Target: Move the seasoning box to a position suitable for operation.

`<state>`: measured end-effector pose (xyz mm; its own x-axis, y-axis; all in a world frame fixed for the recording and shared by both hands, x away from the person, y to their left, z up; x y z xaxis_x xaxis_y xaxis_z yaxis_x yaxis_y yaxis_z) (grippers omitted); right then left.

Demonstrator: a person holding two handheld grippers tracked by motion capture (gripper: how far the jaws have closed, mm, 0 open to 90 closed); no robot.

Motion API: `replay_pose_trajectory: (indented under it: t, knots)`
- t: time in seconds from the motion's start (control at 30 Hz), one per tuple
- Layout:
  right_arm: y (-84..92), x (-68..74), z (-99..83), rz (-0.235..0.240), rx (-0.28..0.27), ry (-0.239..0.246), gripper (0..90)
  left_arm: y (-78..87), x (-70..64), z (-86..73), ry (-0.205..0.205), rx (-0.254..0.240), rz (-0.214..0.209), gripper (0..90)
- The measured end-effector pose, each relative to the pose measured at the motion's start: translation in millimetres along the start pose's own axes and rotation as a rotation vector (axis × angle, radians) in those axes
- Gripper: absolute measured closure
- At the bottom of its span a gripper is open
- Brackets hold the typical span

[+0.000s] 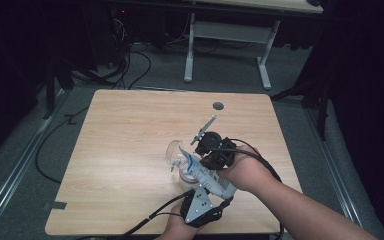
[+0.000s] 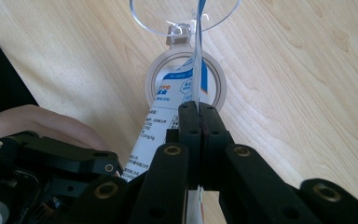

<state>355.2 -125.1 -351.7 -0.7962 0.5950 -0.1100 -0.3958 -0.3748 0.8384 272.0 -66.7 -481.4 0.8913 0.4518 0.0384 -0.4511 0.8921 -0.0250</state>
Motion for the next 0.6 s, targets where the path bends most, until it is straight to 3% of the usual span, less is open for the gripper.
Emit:
replay_pose_trajectory:
  t: [0.6]
  knots:
    - [-0.6, 1.1, -4.5, 0.006, 0.001, -0.006, 90.0, 4.3, 1.7, -10.4, -0.028, 0.03, 0.002, 57.4]
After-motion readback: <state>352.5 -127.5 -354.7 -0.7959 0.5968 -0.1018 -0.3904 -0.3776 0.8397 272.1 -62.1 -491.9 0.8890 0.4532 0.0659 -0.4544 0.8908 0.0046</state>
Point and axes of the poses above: each handheld gripper's, and its own axes: y roughly backward along the jaws, z roughly out of its top, x roughly to its left, the point moved 3 cm from there along -y, roughly forward along the jaws, and after that the axes turned 13 degrees about -x, right-handed, at the moved point
